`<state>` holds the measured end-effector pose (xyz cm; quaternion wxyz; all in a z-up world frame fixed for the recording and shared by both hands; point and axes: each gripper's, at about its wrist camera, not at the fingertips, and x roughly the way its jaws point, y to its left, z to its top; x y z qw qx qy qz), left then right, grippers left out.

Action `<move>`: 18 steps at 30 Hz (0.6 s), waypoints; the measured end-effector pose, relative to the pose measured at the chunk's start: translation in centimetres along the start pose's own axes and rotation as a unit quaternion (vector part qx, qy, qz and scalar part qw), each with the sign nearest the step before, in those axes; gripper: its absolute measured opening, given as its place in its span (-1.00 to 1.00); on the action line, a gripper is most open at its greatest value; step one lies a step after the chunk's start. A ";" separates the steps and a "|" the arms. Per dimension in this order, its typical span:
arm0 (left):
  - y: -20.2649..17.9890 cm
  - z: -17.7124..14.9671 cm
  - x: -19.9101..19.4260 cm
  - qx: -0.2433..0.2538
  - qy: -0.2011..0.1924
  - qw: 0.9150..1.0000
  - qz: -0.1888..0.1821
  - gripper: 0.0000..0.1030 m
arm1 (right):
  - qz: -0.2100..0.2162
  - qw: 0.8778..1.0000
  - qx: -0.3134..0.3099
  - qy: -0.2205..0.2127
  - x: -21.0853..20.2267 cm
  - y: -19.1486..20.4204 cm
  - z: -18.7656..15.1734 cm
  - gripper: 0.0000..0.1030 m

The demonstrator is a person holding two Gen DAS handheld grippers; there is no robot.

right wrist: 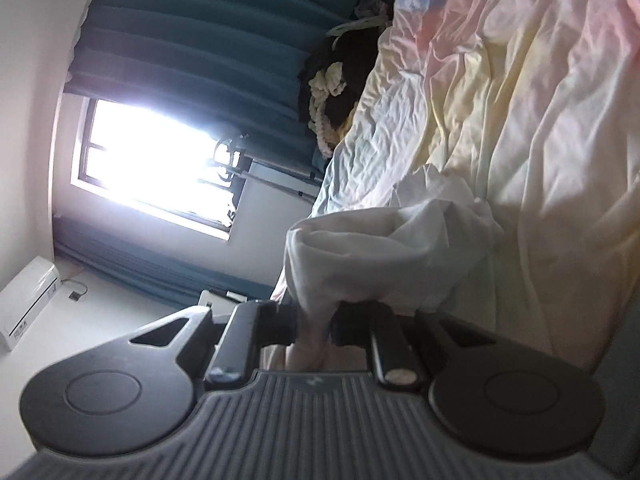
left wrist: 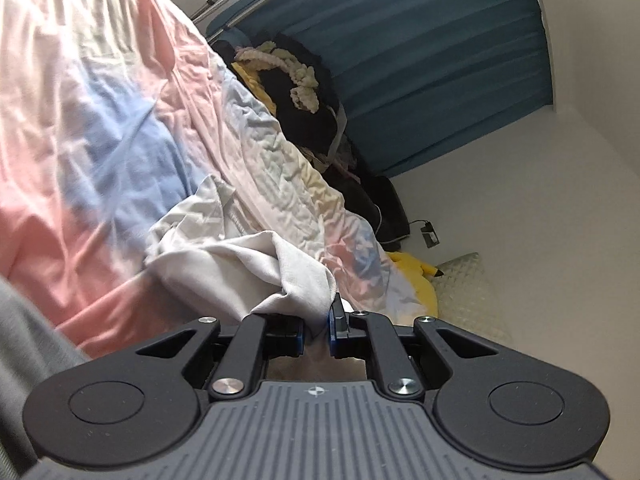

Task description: Fold clothes

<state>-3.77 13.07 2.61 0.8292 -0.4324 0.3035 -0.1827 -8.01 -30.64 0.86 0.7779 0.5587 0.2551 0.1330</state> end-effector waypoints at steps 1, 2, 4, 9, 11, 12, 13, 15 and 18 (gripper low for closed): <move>-0.1 0.3 0.5 0.001 -0.003 1.000 0.000 -0.75 | -0.001 1.000 0.003 -0.001 0.5 -0.1 0.4 -0.67; -0.2 0.5 1.0 0.000 -0.007 1.000 0.001 -0.75 | -0.002 1.000 0.006 -0.002 1.0 -0.2 0.8 -0.67; -0.3 1.1 2.2 -0.005 -0.016 1.000 0.005 -0.75 | -0.003 1.000 0.014 -0.004 2.0 -0.4 1.6 -0.66; -0.2 3.0 6.1 -0.019 -0.029 0.999 0.011 -0.74 | -0.010 0.998 0.058 -0.006 5.7 -1.6 4.0 -0.63; 0.0 4.0 7.9 -0.026 -0.030 0.999 0.015 -0.74 | -0.016 0.997 0.072 -0.007 7.5 -2.1 5.1 -0.63; 0.1 4.6 8.9 -0.032 -0.029 0.999 0.018 -0.74 | -0.019 0.997 0.079 -0.008 8.3 -2.3 5.6 -0.63; 0.2 5.2 9.9 -0.038 -0.028 0.999 0.021 -0.74 | -0.022 0.996 0.086 -0.009 9.2 -2.6 6.1 -0.63; 0.7 6.2 11.9 -0.049 -0.024 0.998 0.024 -0.74 | -0.034 0.995 0.095 -0.008 11.1 -3.2 7.1 -0.63; 1.4 7.7 15.0 -0.050 -0.020 0.998 0.039 -0.74 | -0.053 0.993 0.107 -0.005 14.0 -4.1 8.6 -0.63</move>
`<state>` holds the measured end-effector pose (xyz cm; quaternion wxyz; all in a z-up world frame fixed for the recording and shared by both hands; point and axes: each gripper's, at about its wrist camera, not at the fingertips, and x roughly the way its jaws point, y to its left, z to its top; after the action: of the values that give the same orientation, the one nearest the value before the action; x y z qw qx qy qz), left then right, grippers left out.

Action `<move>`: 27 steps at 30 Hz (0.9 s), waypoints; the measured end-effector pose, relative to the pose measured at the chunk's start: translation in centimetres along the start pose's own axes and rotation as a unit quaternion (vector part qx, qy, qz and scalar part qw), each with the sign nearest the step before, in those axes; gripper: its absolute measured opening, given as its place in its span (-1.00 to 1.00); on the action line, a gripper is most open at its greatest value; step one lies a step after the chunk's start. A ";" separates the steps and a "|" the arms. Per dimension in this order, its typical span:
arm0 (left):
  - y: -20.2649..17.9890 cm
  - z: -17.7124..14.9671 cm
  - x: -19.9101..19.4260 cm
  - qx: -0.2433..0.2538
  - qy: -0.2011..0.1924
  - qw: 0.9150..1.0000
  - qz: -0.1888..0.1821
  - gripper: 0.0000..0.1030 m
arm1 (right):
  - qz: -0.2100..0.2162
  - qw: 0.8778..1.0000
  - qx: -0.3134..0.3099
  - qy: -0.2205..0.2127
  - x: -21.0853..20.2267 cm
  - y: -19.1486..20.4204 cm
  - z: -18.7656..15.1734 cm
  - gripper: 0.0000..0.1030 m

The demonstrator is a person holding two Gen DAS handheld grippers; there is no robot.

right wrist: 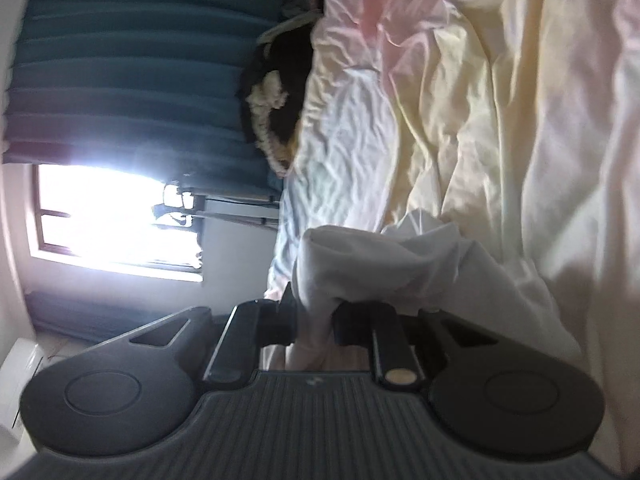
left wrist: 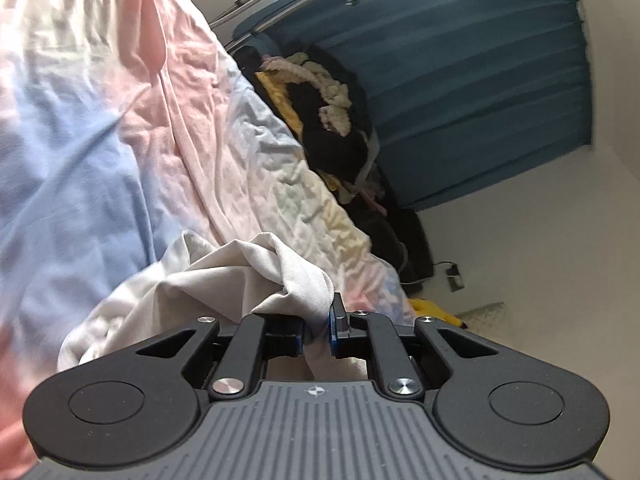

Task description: Fold clothes

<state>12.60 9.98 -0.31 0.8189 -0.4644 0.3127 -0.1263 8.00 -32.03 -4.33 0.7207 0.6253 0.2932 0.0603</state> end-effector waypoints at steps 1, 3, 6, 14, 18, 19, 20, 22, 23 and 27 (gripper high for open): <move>0.2 0.4 1.0 0.003 0.003 1.000 0.005 -0.74 | -0.008 1.000 0.001 0.001 1.0 -0.2 0.5 -0.63; 1.0 1.1 3.2 0.006 0.010 1.000 0.015 -0.73 | -0.023 1.000 0.000 0.006 3.1 -0.7 1.5 -0.61; 2.9 2.0 6.2 -0.002 0.025 0.999 0.034 -0.74 | -0.041 0.999 0.006 0.017 6.1 -2.4 2.6 -0.60; 6.5 2.6 10.0 0.004 0.060 0.996 0.068 -0.73 | -0.067 0.996 0.009 0.057 10.8 -6.2 4.3 -0.60; 6.5 2.0 9.3 0.034 0.051 0.997 0.056 -0.72 | -0.057 0.996 -0.028 0.061 10.6 -5.9 4.1 -0.57; 6.5 1.9 9.2 0.037 0.050 0.997 0.054 -0.72 | -0.053 0.996 -0.033 0.061 10.4 -5.9 3.9 -0.52; 6.5 1.8 9.0 0.040 0.050 0.997 0.051 -0.67 | -0.048 0.996 -0.039 0.063 10.2 -5.7 3.7 -0.46; 6.1 1.7 8.4 0.048 0.049 0.996 0.049 -0.53 | -0.033 0.996 -0.060 0.065 9.7 -4.9 3.4 0.00; 5.7 1.6 8.1 0.056 0.047 0.996 0.051 -0.38 | -0.025 0.995 -0.073 0.065 9.4 -4.4 3.2 0.13; 3.1 0.4 5.3 0.130 -0.004 0.991 0.042 0.14 | 0.004 0.985 -0.167 0.052 7.7 -1.4 1.1 0.34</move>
<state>16.72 9.30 -4.89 0.8782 -0.3407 0.3097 -0.1299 14.47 -29.83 -8.25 0.7986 0.4930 0.3137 0.1439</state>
